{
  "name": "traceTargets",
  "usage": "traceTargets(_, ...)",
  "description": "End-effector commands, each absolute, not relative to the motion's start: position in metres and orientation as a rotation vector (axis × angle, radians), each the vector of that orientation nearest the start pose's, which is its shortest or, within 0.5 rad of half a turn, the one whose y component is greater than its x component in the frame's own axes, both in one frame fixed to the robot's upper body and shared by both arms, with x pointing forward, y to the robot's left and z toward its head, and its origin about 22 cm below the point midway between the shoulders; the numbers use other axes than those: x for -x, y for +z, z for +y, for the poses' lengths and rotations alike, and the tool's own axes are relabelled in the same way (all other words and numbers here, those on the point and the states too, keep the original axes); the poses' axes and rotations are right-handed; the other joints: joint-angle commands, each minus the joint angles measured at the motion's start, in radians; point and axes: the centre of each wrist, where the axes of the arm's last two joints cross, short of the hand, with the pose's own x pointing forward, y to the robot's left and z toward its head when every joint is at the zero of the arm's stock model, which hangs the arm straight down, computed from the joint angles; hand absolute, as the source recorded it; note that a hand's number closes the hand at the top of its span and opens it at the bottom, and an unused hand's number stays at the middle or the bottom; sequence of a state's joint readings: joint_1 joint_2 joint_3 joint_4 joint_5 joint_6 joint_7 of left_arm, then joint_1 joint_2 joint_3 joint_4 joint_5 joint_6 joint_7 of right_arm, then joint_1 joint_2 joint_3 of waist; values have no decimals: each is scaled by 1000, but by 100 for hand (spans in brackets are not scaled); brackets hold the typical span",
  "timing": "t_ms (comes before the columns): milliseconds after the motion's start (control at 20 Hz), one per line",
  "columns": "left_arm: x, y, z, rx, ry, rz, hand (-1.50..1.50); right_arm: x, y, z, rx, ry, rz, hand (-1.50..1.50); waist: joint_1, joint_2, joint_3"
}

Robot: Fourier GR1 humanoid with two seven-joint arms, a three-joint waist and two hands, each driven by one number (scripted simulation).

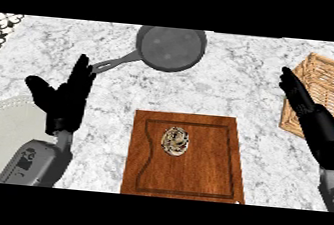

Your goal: Pick the cupcake from the cutting board and place it in the basket

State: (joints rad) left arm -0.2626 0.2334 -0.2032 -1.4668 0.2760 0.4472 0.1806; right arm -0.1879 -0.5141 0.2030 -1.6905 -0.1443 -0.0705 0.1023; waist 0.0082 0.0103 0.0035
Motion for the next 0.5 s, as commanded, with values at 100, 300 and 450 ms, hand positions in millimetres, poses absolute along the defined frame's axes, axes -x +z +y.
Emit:
traceTargets(100,-293,47,239,-151,9,-1484,0,-312,111,-220,-232,352,-1857,150,60,3,-1)
traceTargets(300,-300,50,235,-134,-117,-1449,0,-313,166,-188,-352,929,-2093,150,123,10,-4)
traceTargets(450,-300,46,253,-152,-139,-1405,0,-297,136,-132,-489,1104,-2142,-150,90,4,-4)
